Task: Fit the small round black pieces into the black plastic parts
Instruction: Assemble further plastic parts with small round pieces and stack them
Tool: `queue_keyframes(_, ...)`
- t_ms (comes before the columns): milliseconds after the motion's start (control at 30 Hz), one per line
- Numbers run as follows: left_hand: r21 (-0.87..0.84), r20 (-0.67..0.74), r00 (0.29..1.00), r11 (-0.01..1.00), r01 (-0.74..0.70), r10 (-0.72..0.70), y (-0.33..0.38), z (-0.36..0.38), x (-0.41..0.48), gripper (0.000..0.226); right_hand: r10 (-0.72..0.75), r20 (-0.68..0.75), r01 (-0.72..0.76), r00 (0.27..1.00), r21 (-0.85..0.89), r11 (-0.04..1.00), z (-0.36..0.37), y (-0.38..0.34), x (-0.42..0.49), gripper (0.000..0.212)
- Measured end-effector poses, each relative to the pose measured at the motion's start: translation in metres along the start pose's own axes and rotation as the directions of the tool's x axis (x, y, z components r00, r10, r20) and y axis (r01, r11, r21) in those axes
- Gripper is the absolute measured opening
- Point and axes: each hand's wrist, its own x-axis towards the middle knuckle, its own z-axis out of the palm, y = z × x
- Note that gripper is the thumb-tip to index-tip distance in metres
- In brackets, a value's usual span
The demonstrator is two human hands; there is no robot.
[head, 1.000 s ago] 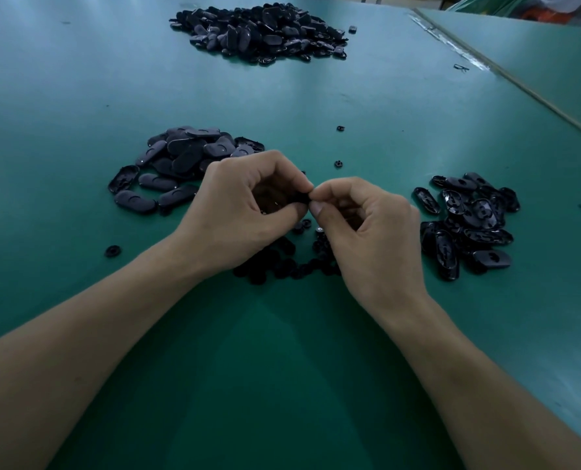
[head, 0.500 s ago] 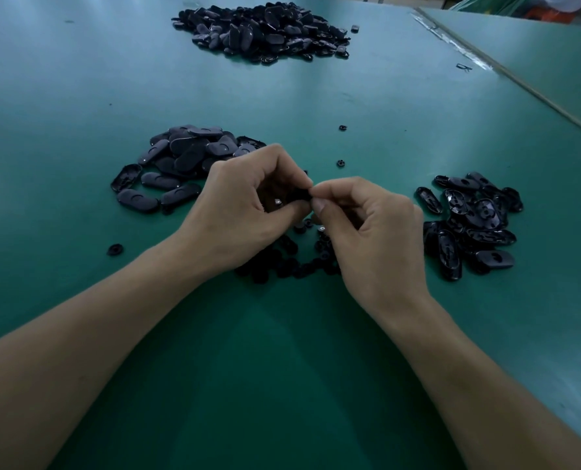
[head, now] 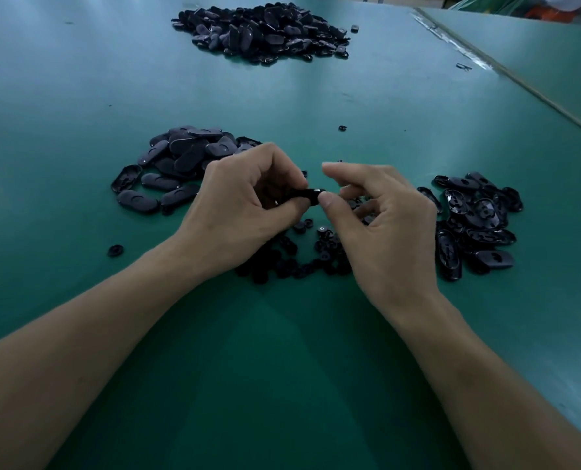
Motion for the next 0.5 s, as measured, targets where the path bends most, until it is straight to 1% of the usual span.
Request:
queue_keyframes(67, -0.044, 0.022, 1.000, 0.999, 0.008, -0.007, 0.0007, -0.0001, -0.0003, 0.013, 0.025, 0.068, -0.027, 0.997, 0.024, 0.999, -0.0009, 0.0020, 0.0007, 0.020)
queue_keyframes(167, -0.131, 0.046, 0.998, 0.990, 0.046, -0.041, 0.0008, -0.0015, 0.0001, 0.017, 0.069, 0.135, -0.086, 0.988, 0.122, 0.989, -0.0017, 0.0029, 0.0016, 0.022)
queue_keyframes(267, -0.158, 0.052, 0.997, 0.985, 0.068, -0.060, 0.0005, -0.0021, 0.0007, 0.018, 0.099, 0.149, -0.126, 0.984, 0.178, 0.976, -0.0026, 0.0044, 0.0030, 0.024)
queue_keyframes(400, -0.168, 0.040, 0.997, 0.983, 0.075, -0.069, 0.0007, -0.0032, 0.0017, 0.021, 0.104, 0.151, -0.131, 0.983, 0.180, 0.975, -0.0021, 0.0042, 0.0028, 0.018)
queue_keyframes(500, -0.140, 0.040, 0.997, 0.988, 0.067, -0.062, 0.0022, -0.0035, 0.0018, 0.022, 0.110, 0.163, -0.140, 0.980, 0.183, 0.973, -0.0024, 0.0029, 0.0027, 0.021)
